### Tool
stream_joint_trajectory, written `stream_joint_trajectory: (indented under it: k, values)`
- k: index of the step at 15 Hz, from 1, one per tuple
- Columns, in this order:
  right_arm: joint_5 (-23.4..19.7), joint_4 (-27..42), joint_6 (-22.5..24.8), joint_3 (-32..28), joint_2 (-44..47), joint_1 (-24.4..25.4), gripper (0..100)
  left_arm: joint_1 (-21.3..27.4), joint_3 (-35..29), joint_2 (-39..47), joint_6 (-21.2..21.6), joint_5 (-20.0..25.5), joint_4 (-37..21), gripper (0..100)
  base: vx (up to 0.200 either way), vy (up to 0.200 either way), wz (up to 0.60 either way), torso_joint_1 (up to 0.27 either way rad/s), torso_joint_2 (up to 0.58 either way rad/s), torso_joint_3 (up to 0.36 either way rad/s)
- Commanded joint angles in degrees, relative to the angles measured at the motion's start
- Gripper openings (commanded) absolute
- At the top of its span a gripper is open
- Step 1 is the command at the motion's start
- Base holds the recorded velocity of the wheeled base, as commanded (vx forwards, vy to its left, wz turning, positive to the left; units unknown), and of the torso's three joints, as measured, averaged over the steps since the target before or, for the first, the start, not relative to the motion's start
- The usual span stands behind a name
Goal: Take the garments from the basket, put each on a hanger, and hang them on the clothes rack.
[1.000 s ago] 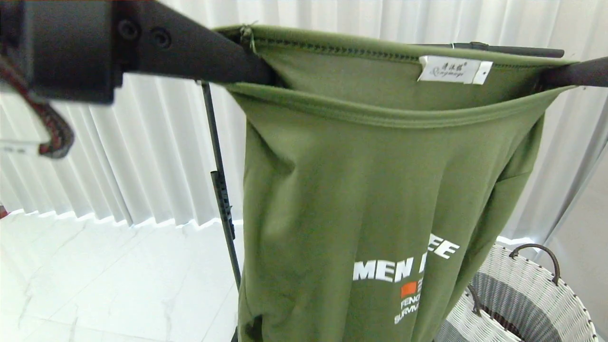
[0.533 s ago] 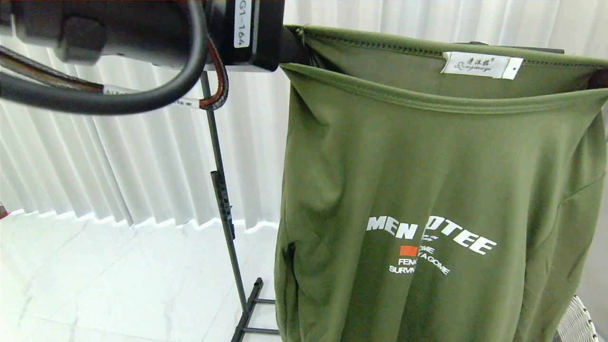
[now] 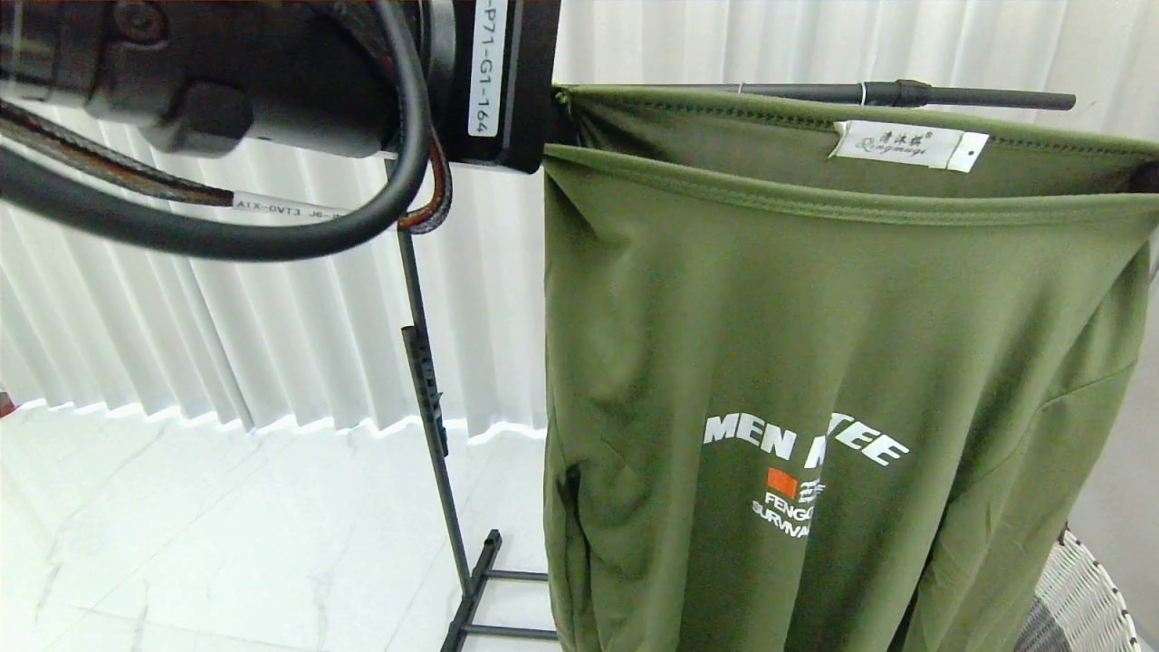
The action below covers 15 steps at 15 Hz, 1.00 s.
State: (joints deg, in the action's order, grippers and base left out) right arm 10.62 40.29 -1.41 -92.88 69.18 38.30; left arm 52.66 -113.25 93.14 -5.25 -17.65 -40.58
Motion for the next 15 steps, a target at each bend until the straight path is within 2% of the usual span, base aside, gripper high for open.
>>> stream_joint_trajectory:
  k: [1,2,6,8,10,12,14,15]
  values:
    - [0.02,0.23,0.01,0.33,-0.54,0.02,0,-0.02,0.05,-0.15,-0.02,-0.01,-0.02,0,0.0,0.0,0.0,0.0,0.0,0.0]
    - [0.02,0.23,0.01,0.86,-0.71,0.02,100,-0.02,0.05,-0.15,-0.02,-0.01,-0.02,0,0.0,0.0,0.0,0.0,0.0,0.0]
    - [-0.07,0.05,0.1,4.55,-3.09,0.11,100,-0.19,0.14,-0.15,-0.02,-0.1,0.06,0,0.0,0.0,0.0,0.0,0.0,0.0]
    - [-0.16,-0.12,0.1,6.4,-4.67,0.19,100,-1.95,0.66,0.03,-0.02,-0.19,0.06,0,0.0,0.0,0.0,0.0,0.0,0.0]
    - [-1.57,-0.12,0.18,6.75,-5.81,0.72,100,-3.18,1.19,0.03,-0.02,-0.63,0.06,0,0.0,0.0,0.0,0.0,0.0,0.0]
    - [-5.26,-0.12,0.1,6.84,-6.96,1.78,100,-4.15,2.42,0.2,-0.11,-4.41,0.06,0,0.0,0.0,0.0,0.0,0.0,0.0]
    - [-4.47,0.84,0.1,7.98,-6.87,1.16,100,-4.15,6.02,-1.47,-0.11,-6.43,0.06,0,0.0,0.0,0.0,0.0,0.0,0.0]
    - [-2.0,3.04,0.18,8.77,-6.43,-0.51,100,-4.68,10.24,-3.58,-0.11,-6.78,-0.02,0,0.0,0.0,0.0,0.0,0.0,0.0]
